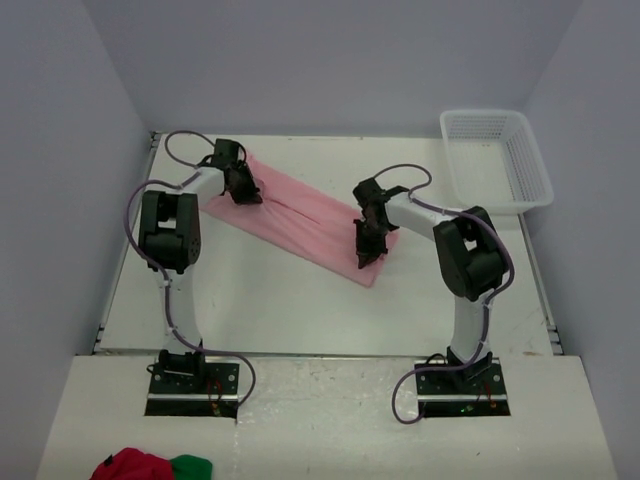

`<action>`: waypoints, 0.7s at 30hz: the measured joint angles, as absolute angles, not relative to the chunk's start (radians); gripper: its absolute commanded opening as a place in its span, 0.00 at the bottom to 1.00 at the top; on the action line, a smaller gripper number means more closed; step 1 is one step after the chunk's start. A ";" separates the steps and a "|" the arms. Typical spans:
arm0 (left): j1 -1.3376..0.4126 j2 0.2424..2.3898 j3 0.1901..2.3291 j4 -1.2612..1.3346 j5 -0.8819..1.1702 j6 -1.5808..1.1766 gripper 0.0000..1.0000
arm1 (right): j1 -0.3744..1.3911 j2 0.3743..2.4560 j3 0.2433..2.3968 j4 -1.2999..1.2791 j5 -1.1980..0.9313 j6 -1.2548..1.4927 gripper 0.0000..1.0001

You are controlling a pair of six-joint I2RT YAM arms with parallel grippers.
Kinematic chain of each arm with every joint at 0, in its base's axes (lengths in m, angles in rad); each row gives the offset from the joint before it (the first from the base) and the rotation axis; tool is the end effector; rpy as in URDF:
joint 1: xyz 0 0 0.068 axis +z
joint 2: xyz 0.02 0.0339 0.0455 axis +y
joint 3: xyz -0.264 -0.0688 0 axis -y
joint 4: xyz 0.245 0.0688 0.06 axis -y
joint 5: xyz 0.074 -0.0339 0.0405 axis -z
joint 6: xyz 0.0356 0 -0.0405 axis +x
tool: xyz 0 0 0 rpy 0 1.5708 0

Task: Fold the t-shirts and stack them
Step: Rotate the tshirt 90 degrees

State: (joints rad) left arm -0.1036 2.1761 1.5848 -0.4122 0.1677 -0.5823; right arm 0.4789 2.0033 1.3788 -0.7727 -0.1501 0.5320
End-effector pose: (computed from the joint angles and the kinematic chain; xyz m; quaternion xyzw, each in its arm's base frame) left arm 0.4626 -0.0541 0.1518 -0.2040 0.9350 -0.1695 0.2356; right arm 0.3378 0.1814 0.1511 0.0199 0.9933 0.1072 0.0395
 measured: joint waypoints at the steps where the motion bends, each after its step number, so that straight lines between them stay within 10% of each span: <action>1: -0.106 2.189 1.603 -0.411 0.179 -0.580 0.00 | 0.495 1.991 1.362 -0.771 -0.150 0.536 0.00; 21: -0.281 2.429 1.919 -0.374 0.496 -0.419 0.00 | 0.919 1.980 1.347 -0.773 -0.155 0.682 0.00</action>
